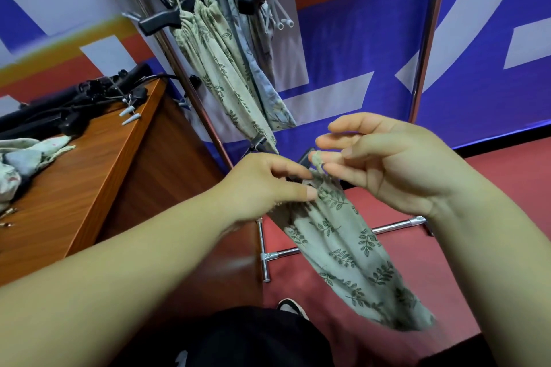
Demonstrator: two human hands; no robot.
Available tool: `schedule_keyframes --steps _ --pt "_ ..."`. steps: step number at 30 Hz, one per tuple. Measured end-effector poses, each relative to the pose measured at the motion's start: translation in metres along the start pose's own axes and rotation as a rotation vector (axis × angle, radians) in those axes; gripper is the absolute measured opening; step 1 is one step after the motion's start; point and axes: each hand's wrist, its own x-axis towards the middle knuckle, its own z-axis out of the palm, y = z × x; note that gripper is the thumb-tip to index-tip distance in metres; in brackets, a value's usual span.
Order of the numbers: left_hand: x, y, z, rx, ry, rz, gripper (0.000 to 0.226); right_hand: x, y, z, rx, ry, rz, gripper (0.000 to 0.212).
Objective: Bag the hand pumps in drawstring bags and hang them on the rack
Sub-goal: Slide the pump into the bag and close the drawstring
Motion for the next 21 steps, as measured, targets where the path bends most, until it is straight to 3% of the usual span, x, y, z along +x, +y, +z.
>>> schedule_keyframes --steps 5,9,13,18,21 --pt "-0.005 0.006 0.004 -0.146 0.040 0.055 0.024 0.001 0.002 0.008 0.073 -0.052 0.029 0.038" --pt "-0.005 0.007 0.009 -0.186 0.128 0.059 0.010 0.003 0.004 0.012 0.128 -0.057 0.013 0.038" --pt "-0.003 0.006 0.007 -0.185 0.129 0.070 0.015 0.000 -0.003 0.011 0.126 -0.024 0.000 0.031" --pt "0.001 0.014 -0.003 -0.109 0.082 0.045 0.007 0.002 -0.008 -0.015 -0.310 0.165 -0.051 0.017" --pt "0.002 0.016 -0.007 -0.028 0.066 0.032 0.007 0.013 0.009 -0.025 -0.574 0.185 -0.117 0.017"
